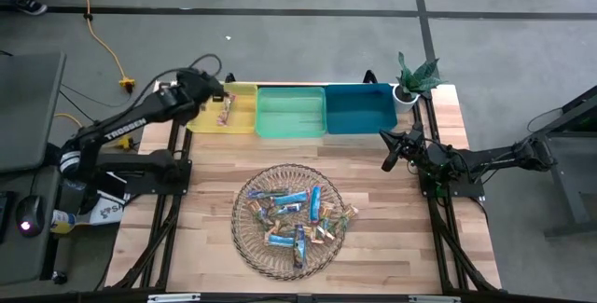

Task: Pick and place Granola Bars by type
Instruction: Put the red granola bar into the yellow bin

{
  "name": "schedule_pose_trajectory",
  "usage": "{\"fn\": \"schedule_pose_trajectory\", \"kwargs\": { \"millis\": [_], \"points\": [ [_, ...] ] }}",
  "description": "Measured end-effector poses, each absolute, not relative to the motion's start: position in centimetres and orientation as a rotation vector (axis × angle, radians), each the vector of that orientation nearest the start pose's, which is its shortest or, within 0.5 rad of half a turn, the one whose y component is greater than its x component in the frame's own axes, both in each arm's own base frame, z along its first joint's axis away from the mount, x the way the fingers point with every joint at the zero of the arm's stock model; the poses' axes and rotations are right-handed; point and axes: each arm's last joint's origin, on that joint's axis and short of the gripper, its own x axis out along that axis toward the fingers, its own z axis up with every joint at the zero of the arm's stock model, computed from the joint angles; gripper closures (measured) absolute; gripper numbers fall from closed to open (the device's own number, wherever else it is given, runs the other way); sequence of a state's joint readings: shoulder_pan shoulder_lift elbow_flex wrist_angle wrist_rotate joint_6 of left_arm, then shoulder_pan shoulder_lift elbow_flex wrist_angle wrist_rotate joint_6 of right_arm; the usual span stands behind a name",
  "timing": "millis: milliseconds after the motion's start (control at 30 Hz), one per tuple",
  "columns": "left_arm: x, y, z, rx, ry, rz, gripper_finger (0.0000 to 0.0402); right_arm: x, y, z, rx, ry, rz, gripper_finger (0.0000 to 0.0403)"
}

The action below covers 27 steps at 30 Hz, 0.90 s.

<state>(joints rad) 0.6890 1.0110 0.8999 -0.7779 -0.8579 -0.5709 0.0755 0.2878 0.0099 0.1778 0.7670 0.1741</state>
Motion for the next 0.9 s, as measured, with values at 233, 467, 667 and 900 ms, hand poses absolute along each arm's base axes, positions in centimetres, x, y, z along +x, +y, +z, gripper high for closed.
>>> {"fn": "schedule_pose_trajectory", "kwargs": {
  "millis": [233, 467, 667, 900],
  "points": [
    [12.6, 16.0, 27.7, -0.307, 0.619, 1.566, 0.0319, 10.8, -1.2, 16.0, 0.125, 0.033, -0.697, 0.0402],
    [13.6, 16.7, 25.9, -0.308, 0.721, 1.535, 0.0319, 10.9, -1.2, 16.0, 0.128, 0.032, -0.678, 0.0402],
    [13.8, 18.0, 24.3, -0.362, 0.794, 1.524, 0.0319, 10.9, -1.2, 16.0, 0.127, 0.033, -0.678, 0.0402],
    [13.9, 19.4, 22.9, -0.496, 0.813, 1.438, 0.0319, 10.9, -1.2, 16.0, 0.127, 0.033, -0.678, 0.0402]
  ]
}}
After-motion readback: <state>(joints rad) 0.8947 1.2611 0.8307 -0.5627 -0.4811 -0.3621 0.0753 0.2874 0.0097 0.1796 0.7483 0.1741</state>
